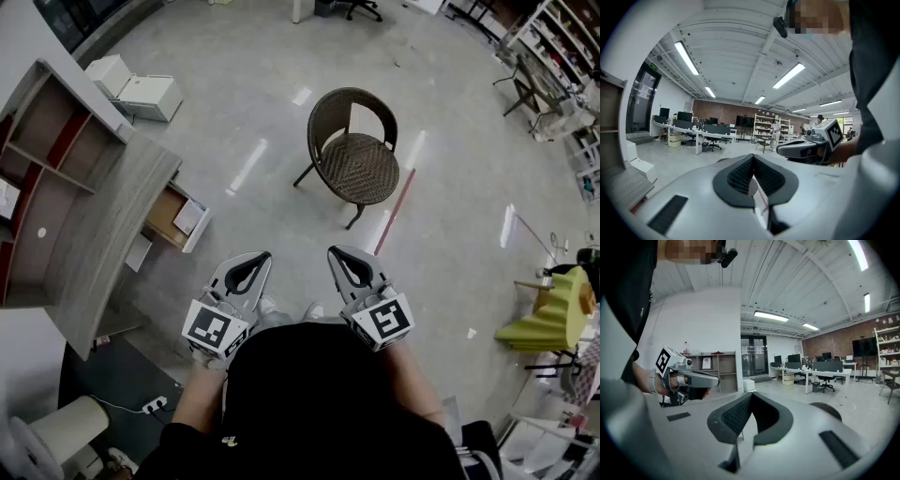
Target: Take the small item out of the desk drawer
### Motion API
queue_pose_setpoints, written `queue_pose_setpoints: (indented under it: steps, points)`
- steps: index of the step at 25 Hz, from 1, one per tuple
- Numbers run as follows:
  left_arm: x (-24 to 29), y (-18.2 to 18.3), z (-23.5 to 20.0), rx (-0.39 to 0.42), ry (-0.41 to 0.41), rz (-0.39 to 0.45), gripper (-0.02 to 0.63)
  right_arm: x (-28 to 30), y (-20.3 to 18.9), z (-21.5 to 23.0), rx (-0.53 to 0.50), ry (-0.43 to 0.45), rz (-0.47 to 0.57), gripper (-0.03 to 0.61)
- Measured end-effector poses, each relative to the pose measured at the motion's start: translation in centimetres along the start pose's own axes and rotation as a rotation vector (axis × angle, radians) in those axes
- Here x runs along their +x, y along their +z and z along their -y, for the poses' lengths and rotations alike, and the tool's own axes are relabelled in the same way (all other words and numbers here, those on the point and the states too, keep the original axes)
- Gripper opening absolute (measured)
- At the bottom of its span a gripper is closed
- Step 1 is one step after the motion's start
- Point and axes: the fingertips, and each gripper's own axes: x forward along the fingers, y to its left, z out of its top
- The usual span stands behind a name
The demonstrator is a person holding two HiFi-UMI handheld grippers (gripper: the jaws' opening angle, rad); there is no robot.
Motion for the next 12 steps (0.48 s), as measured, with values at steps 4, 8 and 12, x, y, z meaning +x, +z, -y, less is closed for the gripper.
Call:
queue_pose_setpoints:
  steps: [4,8,12]
  points:
    - [-1.7,-0.4,-2.0,-0.022,0.026,-0.011,0.008,1.9,1.0,-1.3,-0.023,0.01,-0.009,-0.005]
    - [-3.8,-0.7,-4.6,-0.035,0.063,-0.008,0.008,4.7,1.2,-2.8,-0.019,0.028,-0.021,-0.005]
    - [-6.2,-1.6,-7.8,-0.06,0.098,-0.003,0.008,7.8,1.7,-4.6,0.008,0.038,-0.009,-0.005]
